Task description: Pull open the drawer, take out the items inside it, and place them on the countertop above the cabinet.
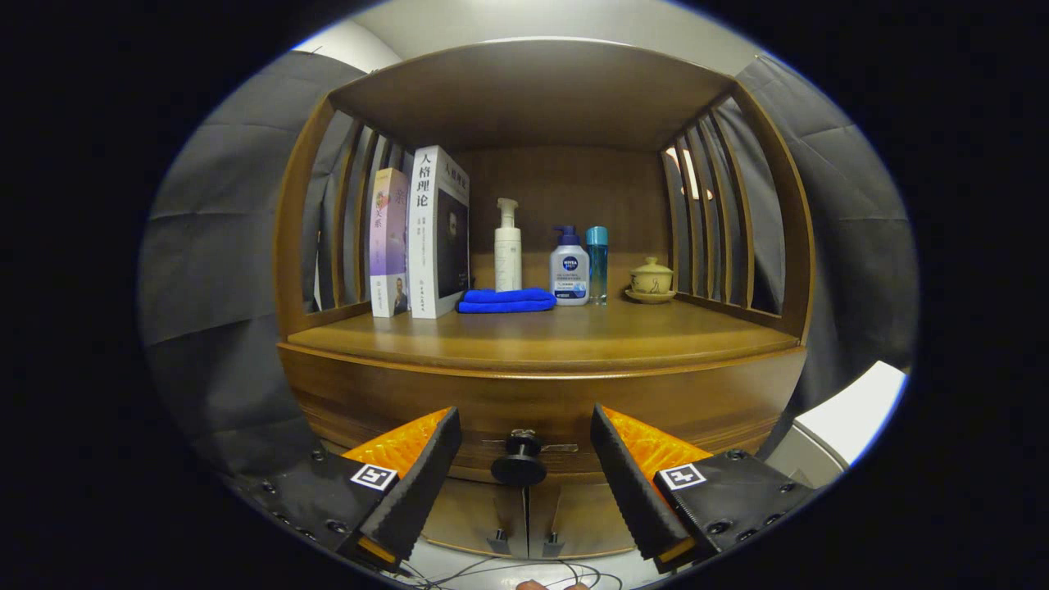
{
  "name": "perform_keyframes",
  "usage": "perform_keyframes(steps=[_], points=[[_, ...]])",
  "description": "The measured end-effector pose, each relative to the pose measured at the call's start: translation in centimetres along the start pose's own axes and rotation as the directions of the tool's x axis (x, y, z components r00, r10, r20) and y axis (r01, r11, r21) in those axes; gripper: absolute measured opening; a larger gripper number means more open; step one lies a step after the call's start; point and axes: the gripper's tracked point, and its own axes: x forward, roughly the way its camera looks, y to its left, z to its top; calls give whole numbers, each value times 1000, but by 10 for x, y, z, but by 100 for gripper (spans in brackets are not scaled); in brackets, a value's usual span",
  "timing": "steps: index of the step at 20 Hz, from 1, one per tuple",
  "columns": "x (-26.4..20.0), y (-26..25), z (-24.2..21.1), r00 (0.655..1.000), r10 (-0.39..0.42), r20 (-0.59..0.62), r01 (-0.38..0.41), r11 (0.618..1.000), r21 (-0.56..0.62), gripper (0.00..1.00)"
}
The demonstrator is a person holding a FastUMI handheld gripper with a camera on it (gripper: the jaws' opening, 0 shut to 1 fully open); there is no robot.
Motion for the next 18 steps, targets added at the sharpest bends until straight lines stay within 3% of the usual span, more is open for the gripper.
perform_keyframes(steps=[13,18], points=[[28,12,-52,996,-34,-78,33,999,-14,100],[32,10,-51,996,-70,-56,66,995,-71,61]])
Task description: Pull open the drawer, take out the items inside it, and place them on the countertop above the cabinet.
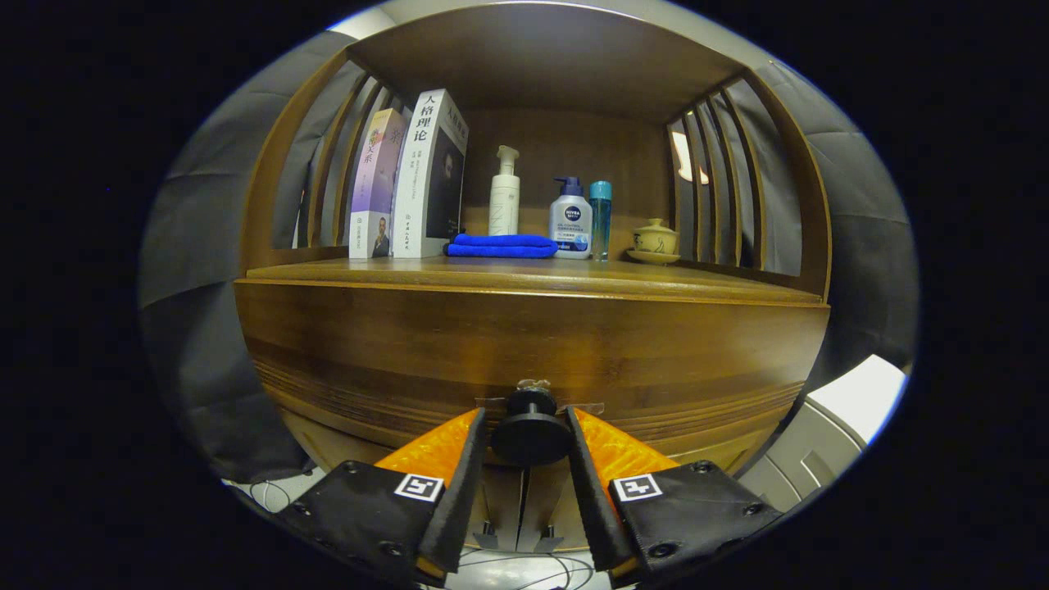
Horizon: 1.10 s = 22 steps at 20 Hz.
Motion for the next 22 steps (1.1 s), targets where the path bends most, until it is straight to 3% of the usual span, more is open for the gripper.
perform_keyframes(steps=[3,5,9,10,15,22], points=[[3,-5,-2,1000,-21,-9,21,999,-37,62],[0,-4,-2,1000,-9,-15,9,1000,-18,48],[0,-5,-4,999,-5,-32,5,1000,11,39],[3,-4,-2,1000,-5,-24,5,1000,17,27],[-1,-4,-4,999,8,-48,-6,999,40,27],[-43,-6,-16,998,8,-57,-3,996,84,26]])
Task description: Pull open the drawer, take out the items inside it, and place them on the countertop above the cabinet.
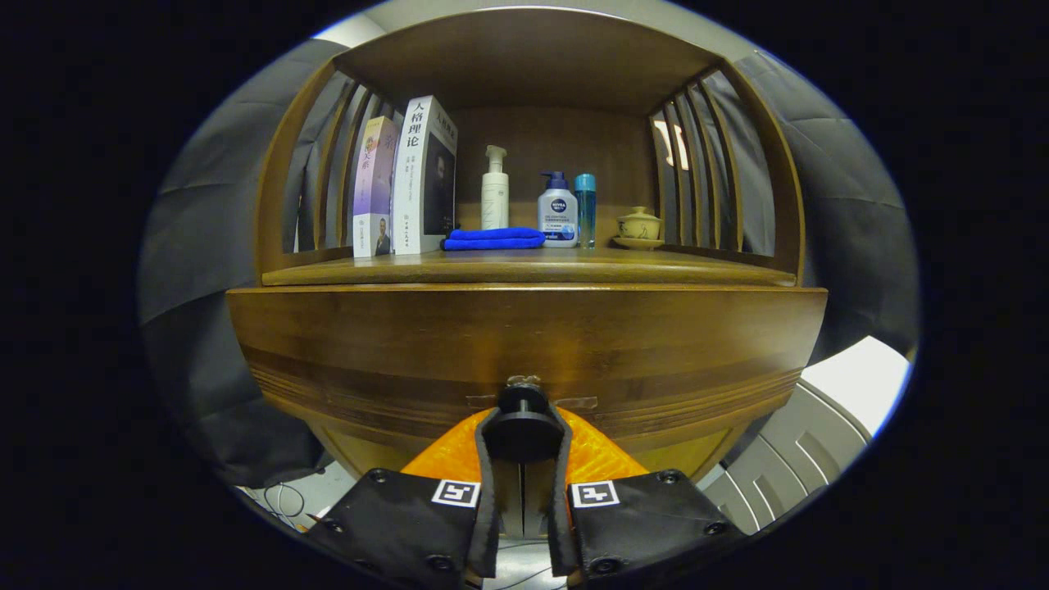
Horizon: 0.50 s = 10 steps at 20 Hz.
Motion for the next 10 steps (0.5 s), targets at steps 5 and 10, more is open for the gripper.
perform_keyframes(steps=[5,10], points=[[-26,-1,-7,1000,8,-3,-8,1000,-5,27],[-50,-1,-15,1000,3,-18,-2,999,33,27]])
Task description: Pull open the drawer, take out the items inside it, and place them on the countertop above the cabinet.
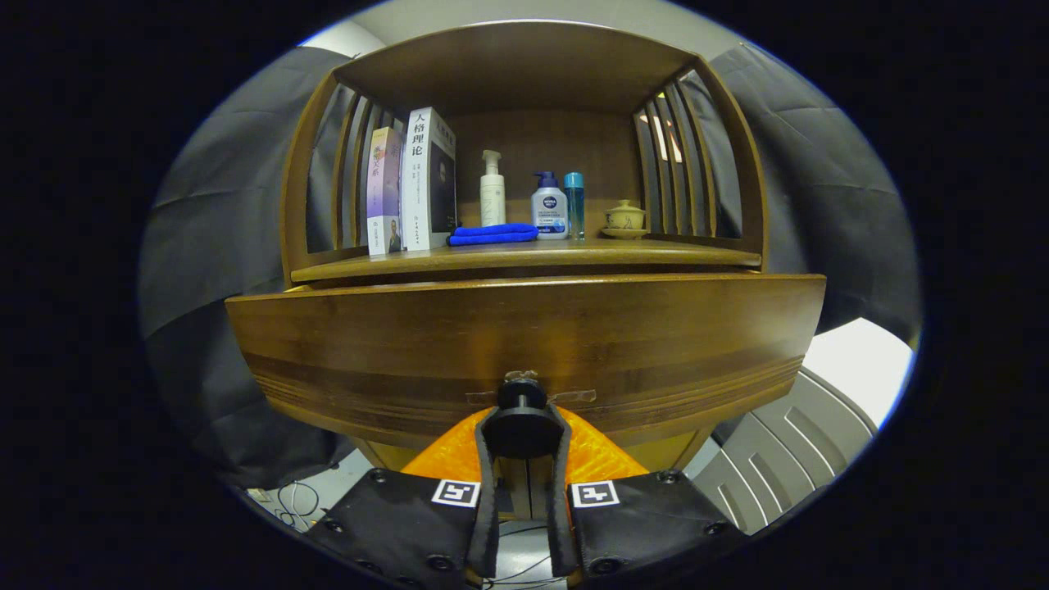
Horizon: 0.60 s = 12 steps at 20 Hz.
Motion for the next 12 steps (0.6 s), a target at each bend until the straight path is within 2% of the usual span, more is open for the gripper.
perform_keyframes(steps=[12], points=[[-50,4,-21,1000,22,8,-22,999,-23,27]])
